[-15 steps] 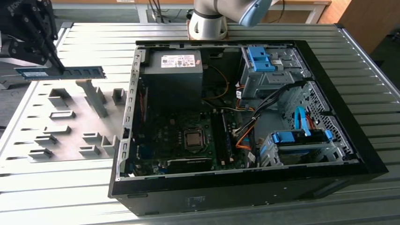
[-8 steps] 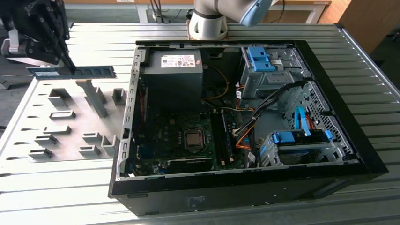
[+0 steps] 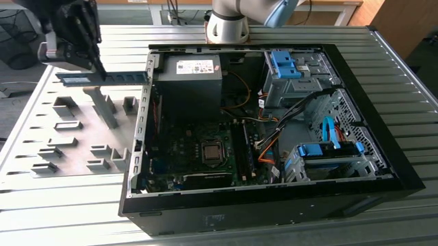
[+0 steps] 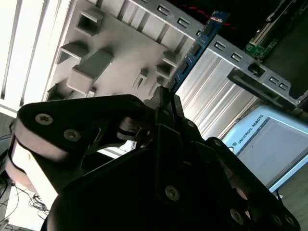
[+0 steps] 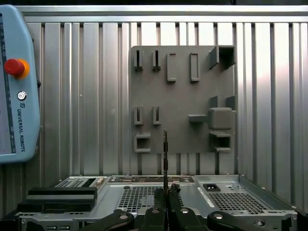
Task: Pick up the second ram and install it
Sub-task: 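Pick up the second ram and move it above second insertion slot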
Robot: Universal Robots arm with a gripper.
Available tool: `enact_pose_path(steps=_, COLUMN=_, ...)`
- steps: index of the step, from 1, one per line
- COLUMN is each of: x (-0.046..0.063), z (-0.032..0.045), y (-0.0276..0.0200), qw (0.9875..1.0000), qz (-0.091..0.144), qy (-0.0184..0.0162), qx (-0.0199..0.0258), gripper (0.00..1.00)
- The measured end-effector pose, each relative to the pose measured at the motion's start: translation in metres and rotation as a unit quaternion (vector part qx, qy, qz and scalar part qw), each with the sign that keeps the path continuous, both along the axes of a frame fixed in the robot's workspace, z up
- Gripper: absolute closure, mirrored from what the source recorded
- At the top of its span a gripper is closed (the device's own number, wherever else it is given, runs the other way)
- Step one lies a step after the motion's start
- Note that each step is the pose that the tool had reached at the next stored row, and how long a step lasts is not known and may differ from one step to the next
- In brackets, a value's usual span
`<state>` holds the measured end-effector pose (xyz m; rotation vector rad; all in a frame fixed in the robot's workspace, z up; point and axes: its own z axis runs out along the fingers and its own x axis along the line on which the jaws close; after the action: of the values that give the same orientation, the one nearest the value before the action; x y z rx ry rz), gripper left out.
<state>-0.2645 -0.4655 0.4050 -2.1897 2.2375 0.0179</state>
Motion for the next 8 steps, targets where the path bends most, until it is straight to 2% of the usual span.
enact_pose_path(steps=8, x=0.036, z=-0.0001, y=0.0, qw=1.0, qz=0.0, qy=0.0, qx=0.0, gripper=0.86)
